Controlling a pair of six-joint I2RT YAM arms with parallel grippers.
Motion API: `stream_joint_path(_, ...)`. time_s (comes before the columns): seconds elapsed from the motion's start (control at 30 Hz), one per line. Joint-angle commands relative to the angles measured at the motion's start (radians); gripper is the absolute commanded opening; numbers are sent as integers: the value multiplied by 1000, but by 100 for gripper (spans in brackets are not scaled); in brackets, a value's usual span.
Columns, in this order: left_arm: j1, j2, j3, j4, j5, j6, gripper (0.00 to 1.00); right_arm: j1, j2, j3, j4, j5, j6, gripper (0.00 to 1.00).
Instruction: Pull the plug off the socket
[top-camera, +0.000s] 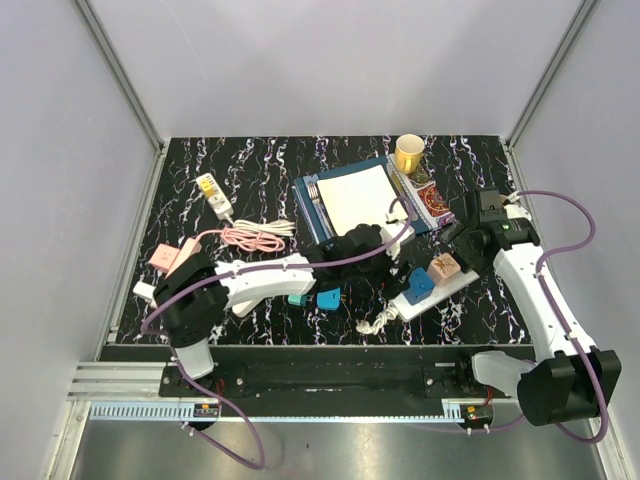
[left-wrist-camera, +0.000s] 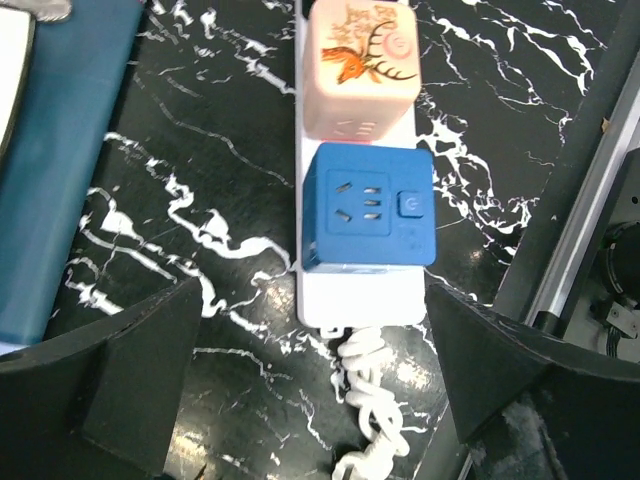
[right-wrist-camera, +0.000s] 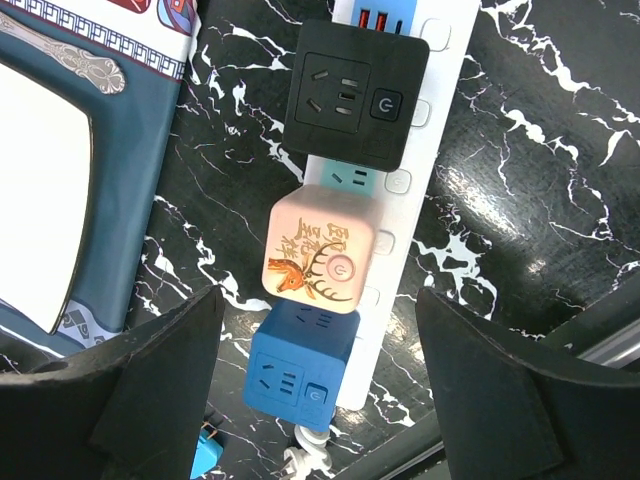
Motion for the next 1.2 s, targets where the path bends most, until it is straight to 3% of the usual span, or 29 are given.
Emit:
stream_joint_path(0.0,-33,57,92,104,22,58,97,-22,23,15,49,-59,-30,82)
stream_joint_path(0.23,-67,185,223,21,26,104,97,-30,35,5,58,-87,-36,82)
stream_joint_path(0.57,-76,252,240,32,19,109,96,-36,41,-36,84,-101,-30,82)
stream_joint_path(0.73,-78,279,249,32,29,103,89,-36,51,-48,101,-108,-27,82)
stream_joint_path(0.83,-79,274,241,43,34,97,72,-38,55,-62,115,-122,-24,80)
stream_joint_path(0.87,-81,266,238,46,34,97,60,-36,60,-70,117,-127,-20,79)
stream_joint_path(1.17,-86,231,214,70,39,75,21,-39,104,-111,152,-142,-1,56)
